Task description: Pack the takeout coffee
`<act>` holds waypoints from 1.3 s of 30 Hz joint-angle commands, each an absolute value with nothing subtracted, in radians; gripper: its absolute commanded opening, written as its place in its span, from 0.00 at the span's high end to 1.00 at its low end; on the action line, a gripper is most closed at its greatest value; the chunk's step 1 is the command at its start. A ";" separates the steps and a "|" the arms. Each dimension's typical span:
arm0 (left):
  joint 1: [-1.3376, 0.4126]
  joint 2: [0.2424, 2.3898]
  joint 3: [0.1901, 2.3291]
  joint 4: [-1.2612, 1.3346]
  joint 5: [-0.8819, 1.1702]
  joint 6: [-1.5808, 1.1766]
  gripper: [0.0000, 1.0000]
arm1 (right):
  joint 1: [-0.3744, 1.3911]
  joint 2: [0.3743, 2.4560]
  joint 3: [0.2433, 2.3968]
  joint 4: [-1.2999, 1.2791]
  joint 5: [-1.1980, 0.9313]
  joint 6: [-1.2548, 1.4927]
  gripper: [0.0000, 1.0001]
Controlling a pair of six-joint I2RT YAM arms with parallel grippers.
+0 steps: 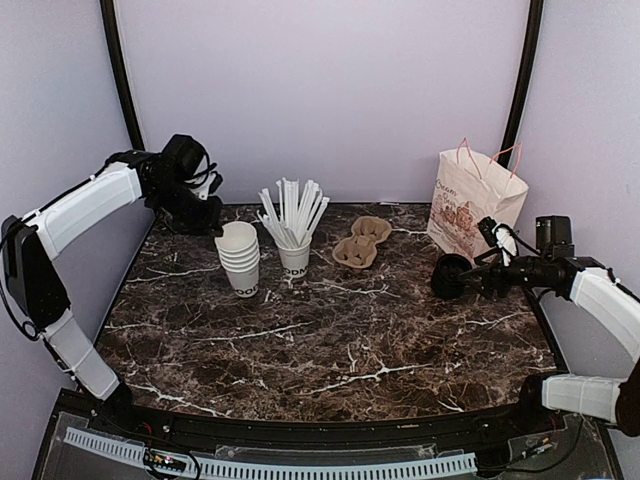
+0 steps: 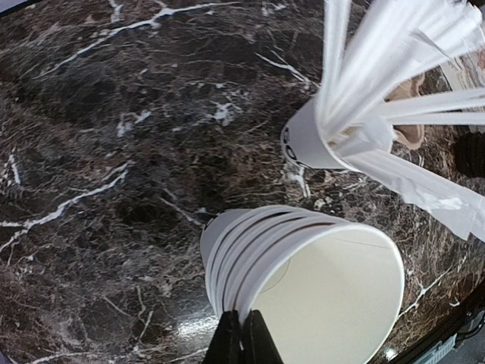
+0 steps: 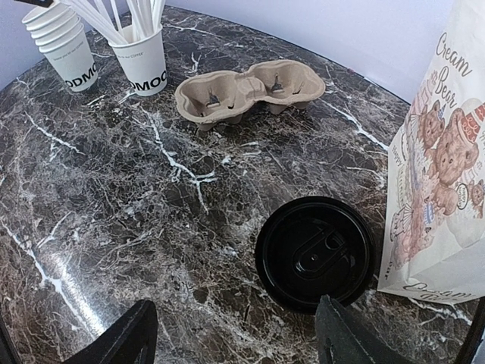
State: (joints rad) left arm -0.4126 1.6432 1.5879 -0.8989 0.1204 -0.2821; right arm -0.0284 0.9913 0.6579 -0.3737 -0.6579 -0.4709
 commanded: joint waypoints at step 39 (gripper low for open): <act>-0.191 1.716 1.772 -0.899 0.095 -0.244 1.00 | -0.030 0.991 0.657 -0.358 -0.654 -0.485 0.26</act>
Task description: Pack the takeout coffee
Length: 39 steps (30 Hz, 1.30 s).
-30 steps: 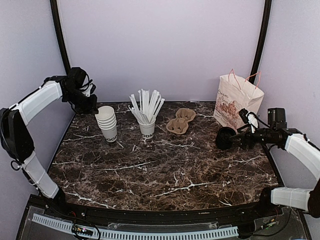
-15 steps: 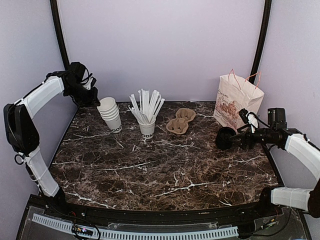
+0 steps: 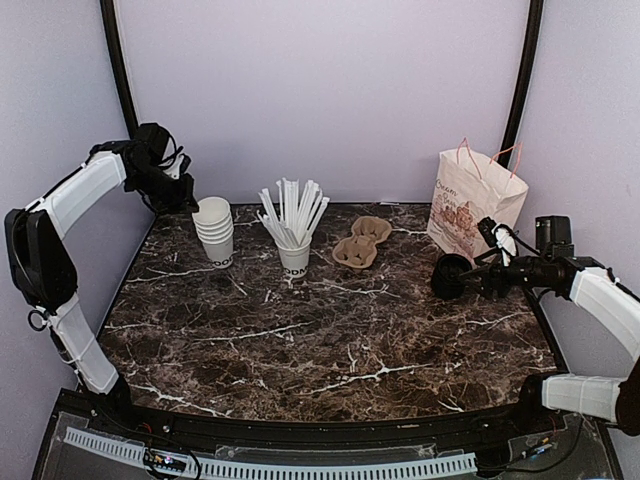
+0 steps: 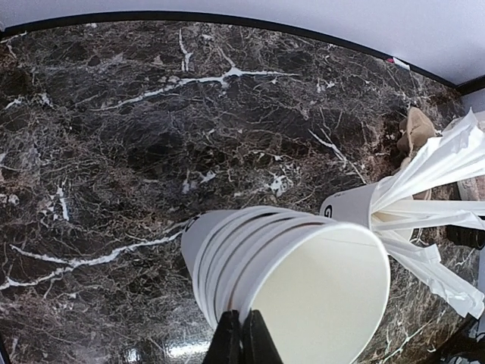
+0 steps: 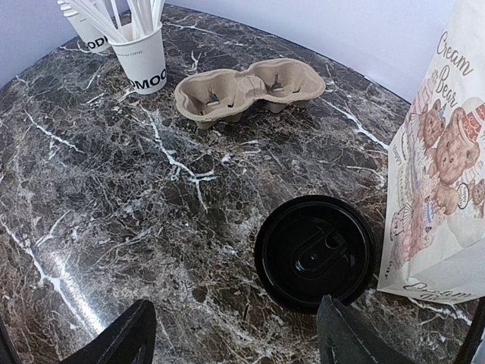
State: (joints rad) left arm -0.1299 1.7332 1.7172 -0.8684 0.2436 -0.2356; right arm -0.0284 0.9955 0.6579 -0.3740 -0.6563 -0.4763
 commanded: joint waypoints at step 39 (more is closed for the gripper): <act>-0.159 1.488 1.873 -0.869 0.332 -0.233 1.00 | -0.030 0.985 0.658 -0.361 -0.644 -0.488 0.25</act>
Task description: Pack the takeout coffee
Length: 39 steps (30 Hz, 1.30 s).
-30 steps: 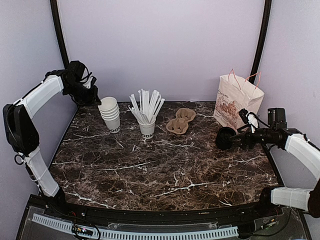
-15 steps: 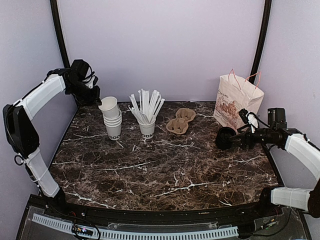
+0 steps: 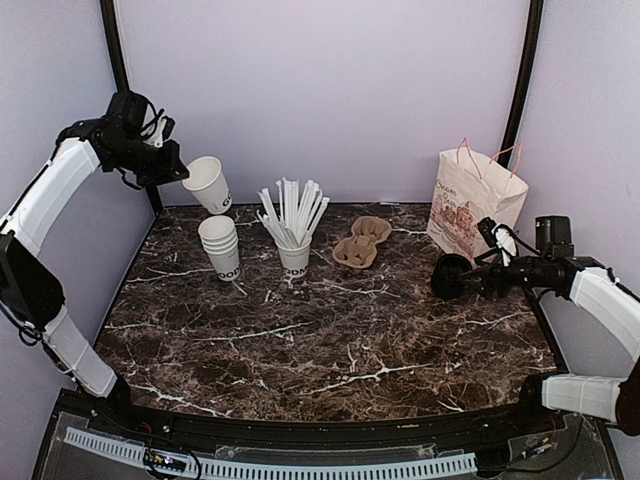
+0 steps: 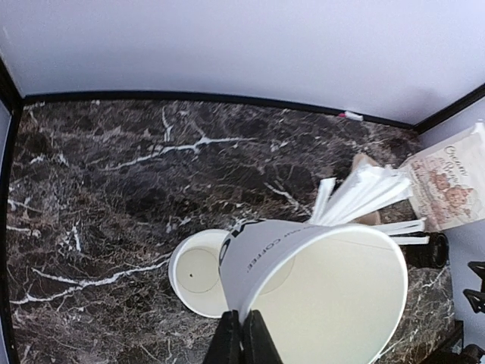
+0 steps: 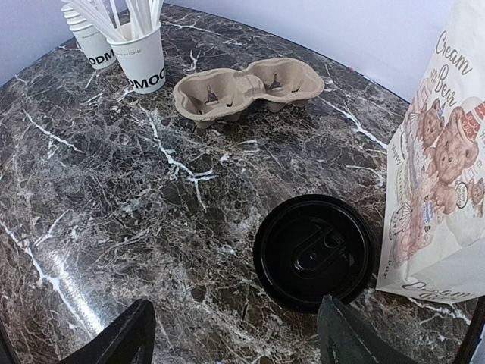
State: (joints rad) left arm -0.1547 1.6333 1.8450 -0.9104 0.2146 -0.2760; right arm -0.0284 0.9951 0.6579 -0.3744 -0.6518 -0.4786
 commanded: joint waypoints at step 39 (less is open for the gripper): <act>-1.021 1.842 1.667 -0.889 0.138 0.125 1.00 | -0.030 0.991 0.656 -0.353 -0.615 -0.489 0.25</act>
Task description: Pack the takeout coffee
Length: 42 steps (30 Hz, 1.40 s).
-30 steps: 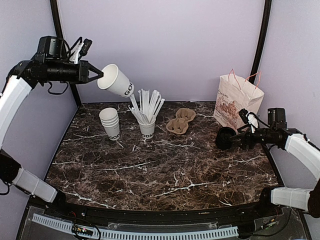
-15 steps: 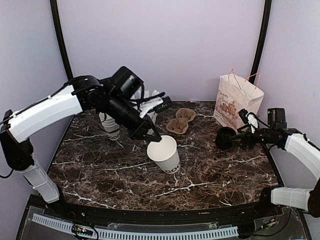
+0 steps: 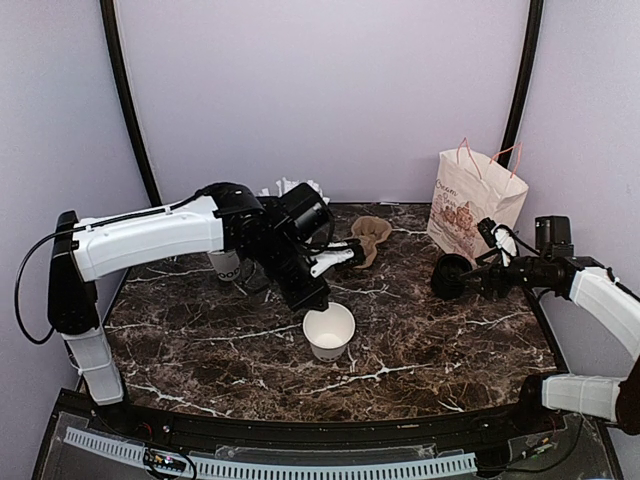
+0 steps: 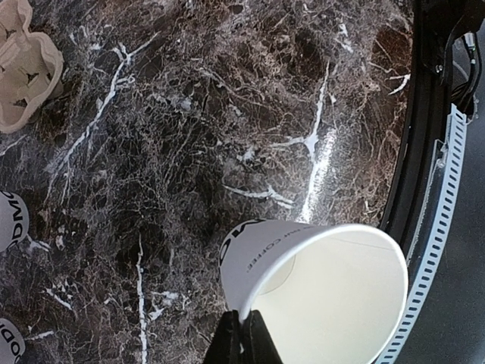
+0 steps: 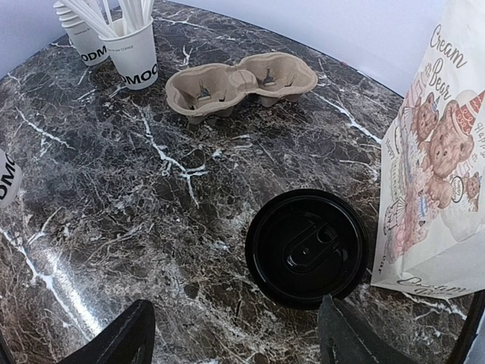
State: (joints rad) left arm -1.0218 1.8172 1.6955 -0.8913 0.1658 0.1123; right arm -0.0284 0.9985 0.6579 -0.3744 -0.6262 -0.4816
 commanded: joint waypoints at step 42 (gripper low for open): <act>-0.940 1.631 1.495 -0.309 -0.293 0.243 0.38 | -0.018 1.195 0.945 -0.463 -0.320 -0.420 0.16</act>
State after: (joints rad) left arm -0.9527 1.7302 1.5951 -0.5926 -0.1223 0.2367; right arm -0.0280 1.1141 0.8101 -0.3985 -0.4416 -0.4225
